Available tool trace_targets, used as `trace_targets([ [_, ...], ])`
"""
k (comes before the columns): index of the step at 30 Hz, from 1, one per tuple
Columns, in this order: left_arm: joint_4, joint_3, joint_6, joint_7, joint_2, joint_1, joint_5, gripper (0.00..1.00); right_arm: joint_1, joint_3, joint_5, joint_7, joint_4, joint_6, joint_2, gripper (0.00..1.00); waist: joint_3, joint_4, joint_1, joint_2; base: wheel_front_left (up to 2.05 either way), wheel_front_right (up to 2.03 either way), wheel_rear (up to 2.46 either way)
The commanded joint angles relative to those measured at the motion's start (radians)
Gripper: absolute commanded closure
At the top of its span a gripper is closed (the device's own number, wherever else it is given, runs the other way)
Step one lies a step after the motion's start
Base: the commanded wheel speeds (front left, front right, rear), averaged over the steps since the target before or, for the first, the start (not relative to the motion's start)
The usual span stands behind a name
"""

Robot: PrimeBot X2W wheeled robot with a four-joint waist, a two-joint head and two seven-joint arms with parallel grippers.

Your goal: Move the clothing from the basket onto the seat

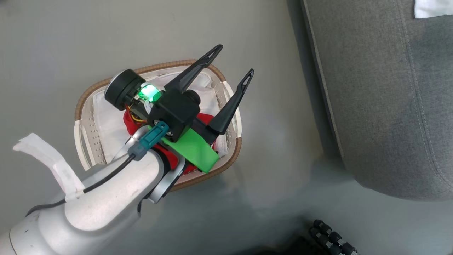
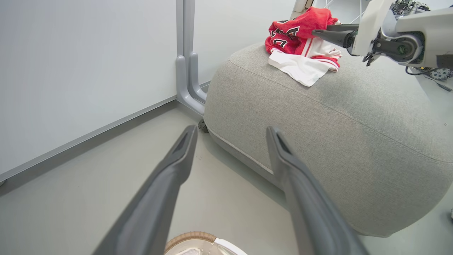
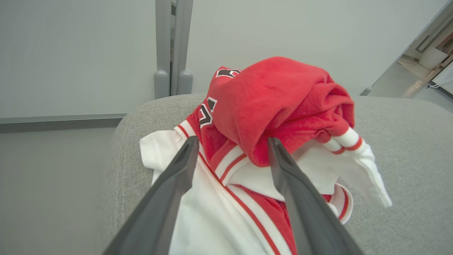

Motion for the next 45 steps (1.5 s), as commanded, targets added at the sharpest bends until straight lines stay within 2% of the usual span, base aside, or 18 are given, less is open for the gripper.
trace_targets([
  [1,0.009,0.005,0.006,-0.013,0.006,0.021,-0.01,0.0,0.038,0.01,0.002,-0.003,-0.024,-0.001,0.005,0.0,-0.033,-0.014,-0.0001,0.0,0.0,0.0,0.0],
  [11,0.111,0.045,-0.007,-0.119,-0.035,0.088,-0.076,0.0,0.121,0.046,-0.025,-0.003,-0.166,-0.001,-0.009,0.0,-0.201,0.011,-0.0001,0.0,0.0,0.0,0.0],
  [14,0.155,0.073,-0.011,-0.148,-0.045,0.121,-0.099,0.0,0.127,0.053,-0.043,-0.003,-0.179,-0.001,0.012,0.0,-0.258,0.027,-0.0001,0.0,0.0,0.0,0.0],
  [20,0.235,0.161,-0.017,-0.172,-0.076,0.212,-0.124,0.0,0.156,0.083,-0.067,-0.003,-0.178,-0.001,0.069,0.0,-0.358,0.073,-0.0001,0.0,0.0,0.0,0.0],
  [27,0.282,0.341,-0.033,-0.169,-0.119,0.371,-0.079,0.0,0.279,0.053,-0.064,-0.003,-0.21,-0.001,0.168,0.0,-0.456,0.135,-0.0001,0.0,0.0,0.0,0.0],
  [38,0.333,0.575,-0.088,-0.169,-0.196,0.601,0.031,0.0,0.59,-0.002,-0.172,-0.003,-0.43,-0.001,0.32,0.0,-0.576,0.231,-0.0001,0.0,0.0,0.0,0.0],
  [45,0.339,0.695,-0.123,-0.169,-0.243,0.721,0.069,0.0,0.769,-0.029,-0.159,-0.003,-0.547,-0.001,0.379,0.0,-0.621,0.265,-0.0001,0.0,0.0,0.0,0.0],
])
